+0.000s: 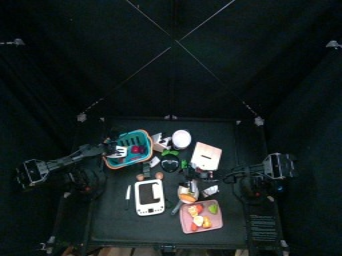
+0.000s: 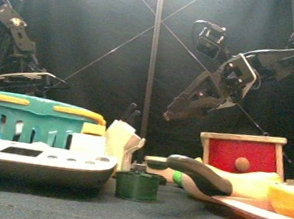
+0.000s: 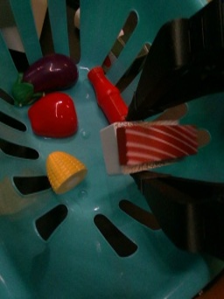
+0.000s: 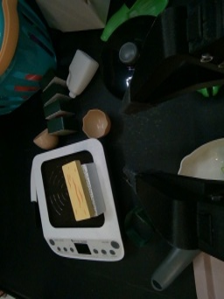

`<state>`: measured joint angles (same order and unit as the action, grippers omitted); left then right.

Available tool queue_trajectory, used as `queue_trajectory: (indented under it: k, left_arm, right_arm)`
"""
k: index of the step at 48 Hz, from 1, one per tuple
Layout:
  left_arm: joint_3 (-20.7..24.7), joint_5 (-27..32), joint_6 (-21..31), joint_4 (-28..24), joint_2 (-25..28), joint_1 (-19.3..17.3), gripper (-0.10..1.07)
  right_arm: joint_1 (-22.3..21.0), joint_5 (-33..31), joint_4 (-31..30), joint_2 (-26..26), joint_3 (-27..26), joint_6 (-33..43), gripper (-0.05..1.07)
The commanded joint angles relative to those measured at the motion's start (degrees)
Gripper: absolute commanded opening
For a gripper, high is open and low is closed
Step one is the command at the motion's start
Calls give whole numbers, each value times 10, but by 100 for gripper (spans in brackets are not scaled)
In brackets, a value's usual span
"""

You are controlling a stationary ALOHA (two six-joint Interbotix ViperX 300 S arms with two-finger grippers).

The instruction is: Place salmon sushi in basket

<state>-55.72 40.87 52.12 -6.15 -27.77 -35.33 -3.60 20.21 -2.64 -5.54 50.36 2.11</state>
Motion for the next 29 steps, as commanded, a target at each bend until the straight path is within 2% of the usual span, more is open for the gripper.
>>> queue_trajectory:
  k: [1, 6, 29]
  left_arm:
    - [11, -13, -1, -2, 1, -2, 92]
    - [11, -17, 0, -1, 0, -2, 95]
    - [22, -18, -1, -9, -4, 2, 95]
  right_arm:
    - [-2, 4, 0, -9, -11, -1, 86]
    - [-2, 4, 0, -9, -11, -1, 86]
    - [-3, 4, 0, -8, -11, -1, 86]
